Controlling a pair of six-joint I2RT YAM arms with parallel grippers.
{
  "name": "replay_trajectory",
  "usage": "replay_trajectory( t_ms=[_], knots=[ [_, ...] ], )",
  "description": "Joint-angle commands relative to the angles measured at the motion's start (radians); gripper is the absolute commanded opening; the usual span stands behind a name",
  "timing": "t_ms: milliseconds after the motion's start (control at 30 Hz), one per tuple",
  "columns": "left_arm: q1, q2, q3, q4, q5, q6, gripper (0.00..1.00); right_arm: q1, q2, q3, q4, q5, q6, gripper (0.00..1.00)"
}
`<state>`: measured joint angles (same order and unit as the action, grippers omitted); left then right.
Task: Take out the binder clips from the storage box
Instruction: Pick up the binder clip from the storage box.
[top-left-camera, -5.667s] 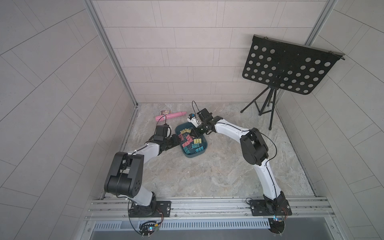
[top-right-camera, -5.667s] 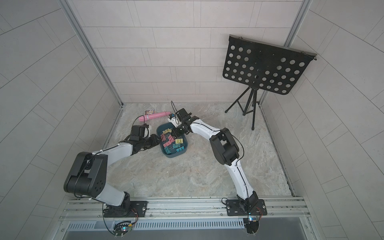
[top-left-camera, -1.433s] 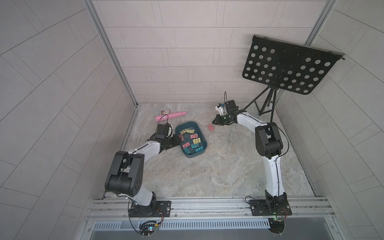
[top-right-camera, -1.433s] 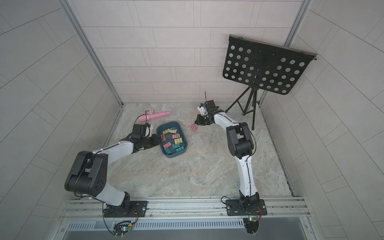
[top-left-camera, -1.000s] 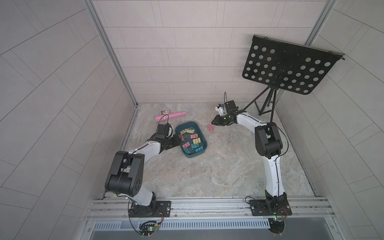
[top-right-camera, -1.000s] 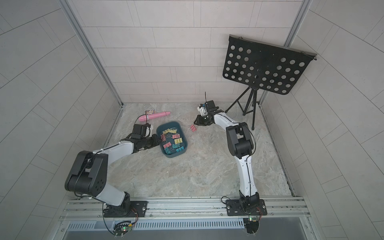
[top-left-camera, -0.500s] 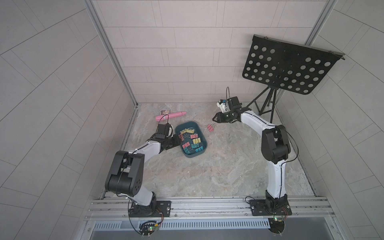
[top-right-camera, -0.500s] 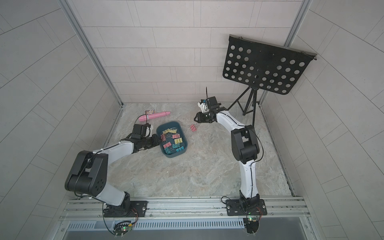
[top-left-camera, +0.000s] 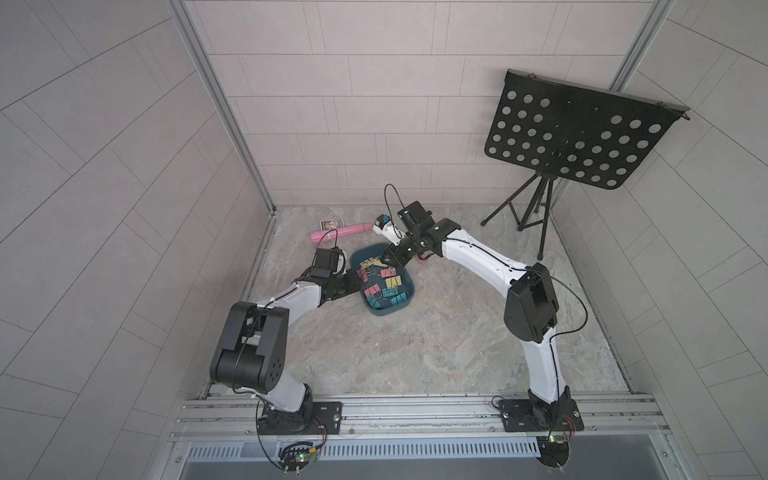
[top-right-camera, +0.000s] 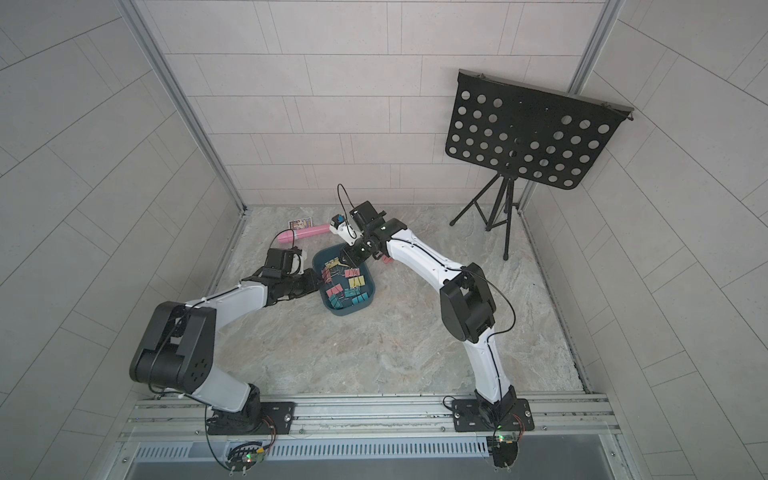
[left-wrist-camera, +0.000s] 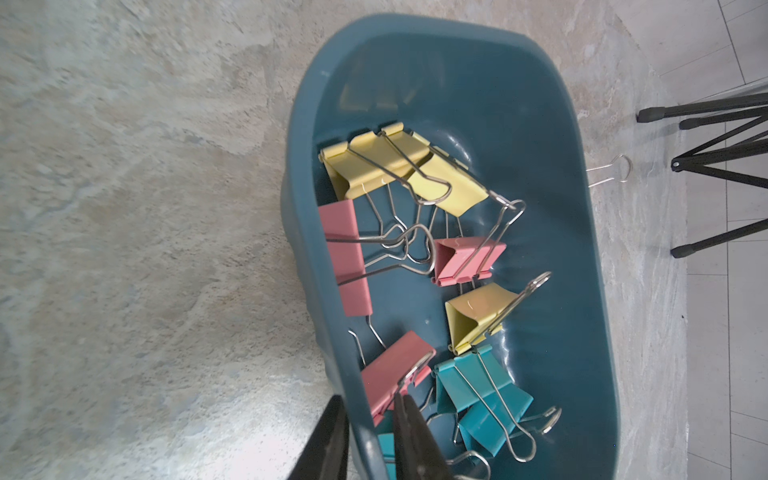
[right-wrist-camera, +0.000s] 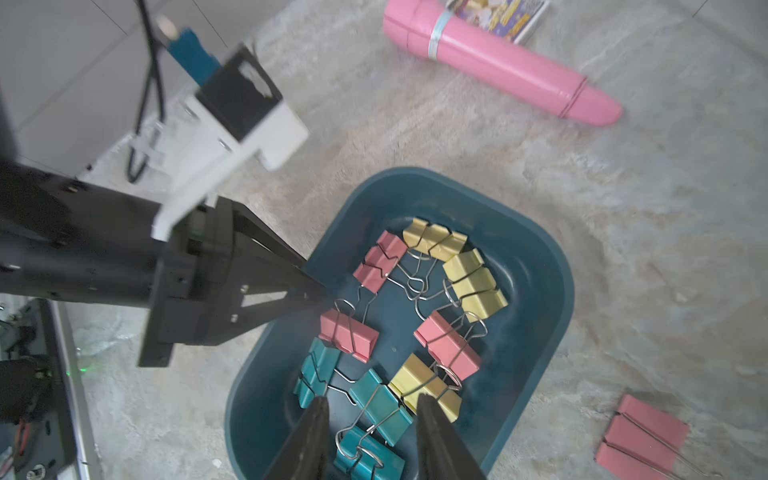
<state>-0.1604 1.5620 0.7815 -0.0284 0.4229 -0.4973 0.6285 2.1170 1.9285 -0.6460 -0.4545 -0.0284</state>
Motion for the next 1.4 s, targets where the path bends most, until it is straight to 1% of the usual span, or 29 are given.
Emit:
replay_trajectory(
  t_ms=[0,167,433,833,1033,1367],
  knots=[
    [-0.005,0.007,0.013,-0.056,-0.012,0.018,0.27,-0.007,0.032,0.017,-0.068,0.066,-0.048,0.38],
    [-0.006,0.01,0.014,-0.055,-0.01,0.017,0.27,-0.007,0.057,0.029,-0.08,0.098,-0.057,0.38],
    [-0.011,0.01,0.012,-0.051,-0.014,0.014,0.27,-0.003,0.093,0.055,-0.088,0.108,-0.044,0.37],
    [-0.017,0.014,0.014,-0.065,-0.026,0.016,0.26,0.004,0.099,0.073,-0.104,0.116,-0.057,0.37],
    [-0.017,0.01,0.013,-0.062,-0.027,0.014,0.26,0.007,0.151,0.138,-0.146,0.118,-0.07,0.37],
    [-0.019,0.002,0.014,-0.065,-0.026,0.014,0.26,0.011,0.198,0.18,-0.17,0.137,-0.076,0.37]
  ],
)
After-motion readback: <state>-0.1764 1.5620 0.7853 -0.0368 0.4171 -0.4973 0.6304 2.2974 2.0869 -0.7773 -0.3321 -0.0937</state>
